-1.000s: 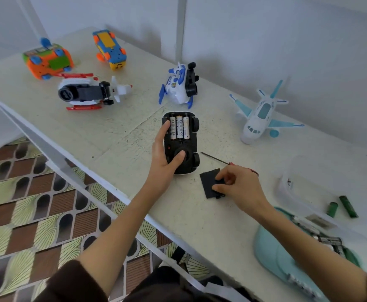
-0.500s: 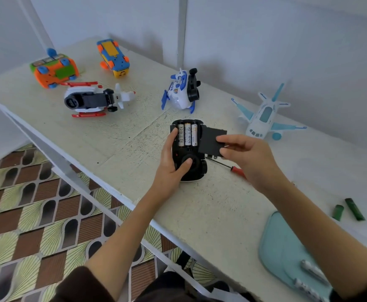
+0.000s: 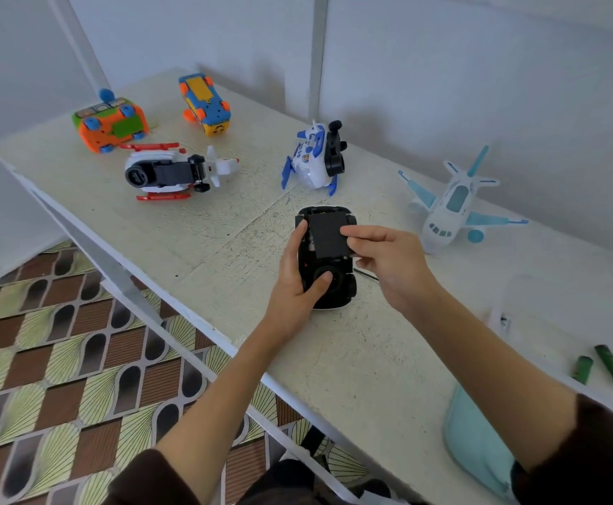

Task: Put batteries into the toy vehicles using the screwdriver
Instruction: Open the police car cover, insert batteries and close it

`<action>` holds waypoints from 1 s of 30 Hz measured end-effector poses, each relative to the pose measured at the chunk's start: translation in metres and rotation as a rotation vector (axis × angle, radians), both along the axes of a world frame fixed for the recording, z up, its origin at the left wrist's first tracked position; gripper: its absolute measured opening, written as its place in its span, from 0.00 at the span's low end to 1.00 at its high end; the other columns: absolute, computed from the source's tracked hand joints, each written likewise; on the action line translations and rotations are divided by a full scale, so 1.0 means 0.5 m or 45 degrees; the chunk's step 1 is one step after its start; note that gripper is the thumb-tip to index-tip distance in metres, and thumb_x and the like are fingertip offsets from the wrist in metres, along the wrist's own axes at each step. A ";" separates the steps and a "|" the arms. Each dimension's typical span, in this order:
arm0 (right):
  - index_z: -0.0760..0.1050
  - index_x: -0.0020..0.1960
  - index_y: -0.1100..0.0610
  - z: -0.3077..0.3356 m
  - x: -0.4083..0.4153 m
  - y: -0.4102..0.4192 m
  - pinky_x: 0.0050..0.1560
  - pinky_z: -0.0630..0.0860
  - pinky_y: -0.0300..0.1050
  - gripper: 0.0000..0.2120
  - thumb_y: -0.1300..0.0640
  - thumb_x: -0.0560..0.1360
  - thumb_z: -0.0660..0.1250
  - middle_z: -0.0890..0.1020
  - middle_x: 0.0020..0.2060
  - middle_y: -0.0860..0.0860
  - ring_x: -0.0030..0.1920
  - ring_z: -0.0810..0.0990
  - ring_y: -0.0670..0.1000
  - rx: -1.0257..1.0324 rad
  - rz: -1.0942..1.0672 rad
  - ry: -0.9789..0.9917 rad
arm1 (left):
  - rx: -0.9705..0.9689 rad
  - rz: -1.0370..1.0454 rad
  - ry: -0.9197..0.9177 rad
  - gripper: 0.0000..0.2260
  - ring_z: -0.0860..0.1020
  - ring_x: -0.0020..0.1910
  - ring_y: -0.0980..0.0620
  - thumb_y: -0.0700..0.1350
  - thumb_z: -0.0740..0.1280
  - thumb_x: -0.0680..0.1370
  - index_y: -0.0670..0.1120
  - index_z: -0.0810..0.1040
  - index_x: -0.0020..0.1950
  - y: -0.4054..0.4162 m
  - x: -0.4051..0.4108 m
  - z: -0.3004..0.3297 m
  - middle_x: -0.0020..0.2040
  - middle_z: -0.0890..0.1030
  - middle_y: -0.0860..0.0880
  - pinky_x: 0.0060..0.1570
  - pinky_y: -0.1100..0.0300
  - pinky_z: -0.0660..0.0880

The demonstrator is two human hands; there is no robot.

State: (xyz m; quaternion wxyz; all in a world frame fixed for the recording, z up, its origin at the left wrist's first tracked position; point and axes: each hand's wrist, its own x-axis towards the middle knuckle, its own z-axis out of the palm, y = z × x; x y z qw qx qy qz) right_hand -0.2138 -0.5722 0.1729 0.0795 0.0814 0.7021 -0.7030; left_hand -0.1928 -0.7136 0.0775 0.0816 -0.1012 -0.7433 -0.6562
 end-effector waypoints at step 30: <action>0.81 0.47 0.55 -0.015 0.008 -0.017 0.52 0.77 0.39 0.13 0.71 0.73 0.65 0.82 0.48 0.51 0.47 0.81 0.47 -0.192 -0.031 0.008 | 0.038 -0.002 -0.049 0.30 0.66 0.72 0.49 0.54 0.66 0.75 0.73 0.53 0.70 -0.001 0.004 0.004 0.75 0.61 0.56 0.69 0.41 0.66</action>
